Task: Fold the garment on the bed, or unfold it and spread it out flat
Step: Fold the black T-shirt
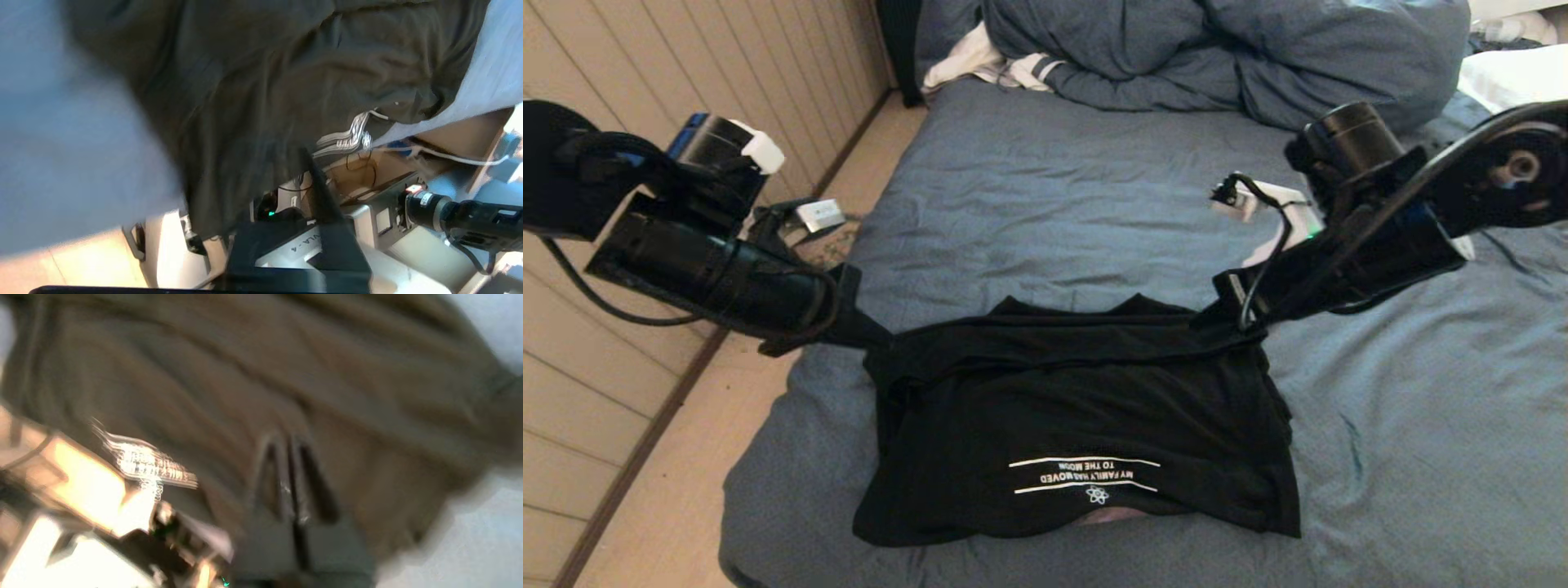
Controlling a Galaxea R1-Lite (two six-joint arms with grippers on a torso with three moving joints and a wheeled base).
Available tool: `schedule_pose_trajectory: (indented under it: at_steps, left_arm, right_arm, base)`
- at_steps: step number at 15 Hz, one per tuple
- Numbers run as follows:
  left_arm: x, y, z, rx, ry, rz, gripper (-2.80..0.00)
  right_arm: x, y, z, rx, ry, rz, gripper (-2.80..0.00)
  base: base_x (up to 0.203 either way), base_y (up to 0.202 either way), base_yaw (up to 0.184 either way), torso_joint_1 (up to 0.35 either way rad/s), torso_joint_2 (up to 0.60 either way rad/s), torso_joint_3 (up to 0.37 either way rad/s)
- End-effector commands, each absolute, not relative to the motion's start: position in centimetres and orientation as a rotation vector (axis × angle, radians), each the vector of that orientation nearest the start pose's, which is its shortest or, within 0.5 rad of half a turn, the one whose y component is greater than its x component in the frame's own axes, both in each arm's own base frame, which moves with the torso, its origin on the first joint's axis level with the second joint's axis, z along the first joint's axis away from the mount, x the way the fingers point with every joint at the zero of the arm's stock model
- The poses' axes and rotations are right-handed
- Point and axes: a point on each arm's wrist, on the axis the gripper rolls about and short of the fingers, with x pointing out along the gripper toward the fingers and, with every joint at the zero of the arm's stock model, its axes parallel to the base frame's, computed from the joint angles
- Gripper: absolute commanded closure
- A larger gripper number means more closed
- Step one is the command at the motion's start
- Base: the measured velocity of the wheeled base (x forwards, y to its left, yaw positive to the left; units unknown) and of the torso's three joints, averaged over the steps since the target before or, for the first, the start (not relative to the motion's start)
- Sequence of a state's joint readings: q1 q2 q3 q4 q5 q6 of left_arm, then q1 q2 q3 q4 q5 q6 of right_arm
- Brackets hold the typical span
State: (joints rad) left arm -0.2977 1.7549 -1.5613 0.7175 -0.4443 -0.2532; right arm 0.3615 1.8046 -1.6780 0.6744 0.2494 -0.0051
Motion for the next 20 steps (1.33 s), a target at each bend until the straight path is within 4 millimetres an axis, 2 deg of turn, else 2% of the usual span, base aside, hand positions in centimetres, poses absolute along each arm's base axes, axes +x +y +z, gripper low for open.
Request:
schedule_pose_trajectory:
  at_steps: [1, 2, 5, 9, 12, 14, 20]
  left_arm:
    - [32.3, -12.5, 22.6, -0.278, 1.095, -0.591, 0.0]
    - [33.0, -13.8, 22.0, -0.265, 1.107, -0.614, 0.0]
    - [33.2, -17.0, 20.4, -0.222, 1.152, -0.673, 0.0]
    - [34.3, -18.2, 18.4, -0.206, 1.196, -0.662, 0.0]
    - [35.4, -18.8, 17.8, -0.206, 1.181, -0.661, 0.0]
    - [36.4, -19.3, 17.5, -0.217, 1.151, -0.664, 0.0]
    - [37.2, -19.3, 19.4, -0.309, 1.013, -0.588, 0.0]
  right_arm:
    - [32.7, 14.8, 24.8, -0.074, 0.864, 0.622, 0.0]
    - [33.4, 16.0, 24.1, -0.084, 0.873, 0.64, 0.0]
    - [34.7, 19.3, 21.9, -0.114, 0.905, 0.694, 0.0]
    - [35.9, 22.8, 18.9, -0.146, 0.947, 0.742, 0.0]
    - [36.4, 23.3, 18.0, -0.147, 0.954, 0.747, 0.0]
    - [36.3, 23.3, 18.3, -0.144, 0.946, 0.747, 0.0]
    - [36.9, 23.6, 19.1, -0.127, 0.845, 0.759, 0.0]
  base:
    - [0.0, 0.0, 0.0, 0.0, 0.0, 0.0]
    - [0.0, 0.0, 0.0, 0.0, 0.0, 0.0]
    - [0.0, 0.0, 0.0, 0.0, 0.0, 0.0]
    - [0.0, 0.0, 0.0, 0.0, 0.0, 0.0]
    - [0.0, 0.0, 0.0, 0.0, 0.0, 0.0]
    - [0.0, 0.0, 0.0, 0.0, 0.0, 0.0]
    - [0.0, 0.0, 0.0, 0.0, 0.0, 0.0]
